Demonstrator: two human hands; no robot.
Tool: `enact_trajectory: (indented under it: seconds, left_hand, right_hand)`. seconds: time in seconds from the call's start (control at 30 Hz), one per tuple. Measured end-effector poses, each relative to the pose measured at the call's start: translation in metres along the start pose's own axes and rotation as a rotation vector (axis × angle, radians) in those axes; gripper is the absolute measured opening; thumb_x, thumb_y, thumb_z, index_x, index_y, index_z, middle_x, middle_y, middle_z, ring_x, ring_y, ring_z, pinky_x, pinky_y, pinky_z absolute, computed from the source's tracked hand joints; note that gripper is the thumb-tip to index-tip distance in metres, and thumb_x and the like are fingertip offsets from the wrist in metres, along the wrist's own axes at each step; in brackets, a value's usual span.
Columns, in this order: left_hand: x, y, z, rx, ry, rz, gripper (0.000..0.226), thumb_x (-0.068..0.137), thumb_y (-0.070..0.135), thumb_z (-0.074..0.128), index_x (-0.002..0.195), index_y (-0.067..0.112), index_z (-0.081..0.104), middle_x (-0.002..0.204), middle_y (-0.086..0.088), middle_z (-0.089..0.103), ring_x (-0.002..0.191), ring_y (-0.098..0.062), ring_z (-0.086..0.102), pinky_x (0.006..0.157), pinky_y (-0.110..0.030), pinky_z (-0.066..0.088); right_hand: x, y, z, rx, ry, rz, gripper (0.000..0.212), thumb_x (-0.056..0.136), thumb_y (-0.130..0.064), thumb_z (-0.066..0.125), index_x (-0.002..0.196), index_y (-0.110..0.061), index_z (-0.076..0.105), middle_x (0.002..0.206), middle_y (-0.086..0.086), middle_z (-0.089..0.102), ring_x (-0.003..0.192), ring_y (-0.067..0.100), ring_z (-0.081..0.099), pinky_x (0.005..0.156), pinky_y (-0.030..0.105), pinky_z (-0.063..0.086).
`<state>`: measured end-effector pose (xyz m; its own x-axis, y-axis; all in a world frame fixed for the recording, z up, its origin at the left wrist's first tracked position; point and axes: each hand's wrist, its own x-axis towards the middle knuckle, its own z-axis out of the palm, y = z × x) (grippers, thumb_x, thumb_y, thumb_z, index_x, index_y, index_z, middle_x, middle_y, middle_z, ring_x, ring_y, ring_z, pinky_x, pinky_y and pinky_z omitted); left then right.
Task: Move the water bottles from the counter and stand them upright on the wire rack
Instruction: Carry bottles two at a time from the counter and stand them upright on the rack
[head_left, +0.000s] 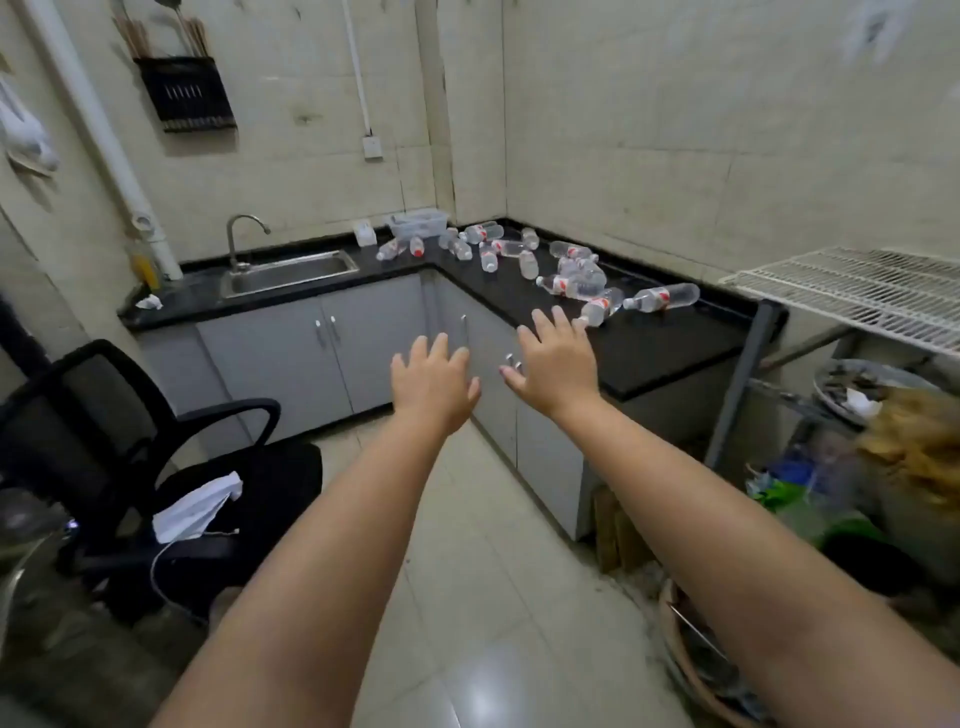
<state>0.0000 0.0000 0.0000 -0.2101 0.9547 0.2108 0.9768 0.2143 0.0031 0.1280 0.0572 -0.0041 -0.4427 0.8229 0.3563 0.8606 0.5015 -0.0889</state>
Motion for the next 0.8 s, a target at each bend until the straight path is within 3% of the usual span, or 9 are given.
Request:
enact_trajectory:
  seconds: [0.17, 0.33, 0.63, 0.8]
  left_hand:
    - [0.016, -0.012, 0.055, 0.020, -0.103, 0.024, 0.048, 0.096, 0.037, 0.037, 0.140, 0.019, 0.032, 0.153, -0.006, 0.024, 0.140, -0.028, 0.020, 0.108, -0.045, 0.027]
    - [0.065, -0.014, 0.103, 0.001, -0.171, 0.072, 0.045, 0.095, 0.035, 0.038, 0.136, 0.017, 0.037, 0.146, -0.008, 0.035, 0.134, -0.027, 0.030, 0.103, -0.040, 0.032]
    - [0.247, 0.001, 0.152, -0.003, -0.219, 0.064, 0.044, 0.096, 0.035, 0.037, 0.137, 0.017, 0.038, 0.149, -0.008, 0.034, 0.136, -0.027, 0.029, 0.108, -0.039, 0.029]
    - [0.342, 0.008, 0.176, 0.020, -0.223, 0.089, 0.045, 0.096, 0.037, 0.035, 0.138, 0.020, 0.036, 0.152, -0.005, 0.029, 0.140, -0.027, 0.024, 0.111, -0.043, 0.025]
  right_hand:
    - [0.003, 0.009, 0.061, 0.027, -0.126, 0.067, 0.055, 0.091, -0.039, 0.048, 0.133, -0.004, 0.041, 0.148, 0.017, 0.032, 0.140, 0.032, 0.022, 0.114, 0.044, 0.017]
    - [0.034, 0.034, 0.114, -0.008, -0.233, 0.095, 0.057, 0.093, -0.043, 0.042, 0.140, -0.010, 0.033, 0.152, 0.014, 0.026, 0.143, 0.032, 0.015, 0.116, 0.046, 0.013]
    - [0.186, 0.109, 0.185, 0.086, -0.258, 0.144, 0.058, 0.093, -0.042, 0.044, 0.141, -0.012, 0.033, 0.153, 0.010, 0.026, 0.143, 0.029, 0.017, 0.117, 0.042, 0.013]
    - [0.262, 0.159, 0.213, 0.136, -0.224, 0.241, 0.053, 0.090, -0.039, 0.049, 0.133, -0.008, 0.044, 0.147, 0.012, 0.037, 0.139, 0.030, 0.027, 0.112, 0.042, 0.022]
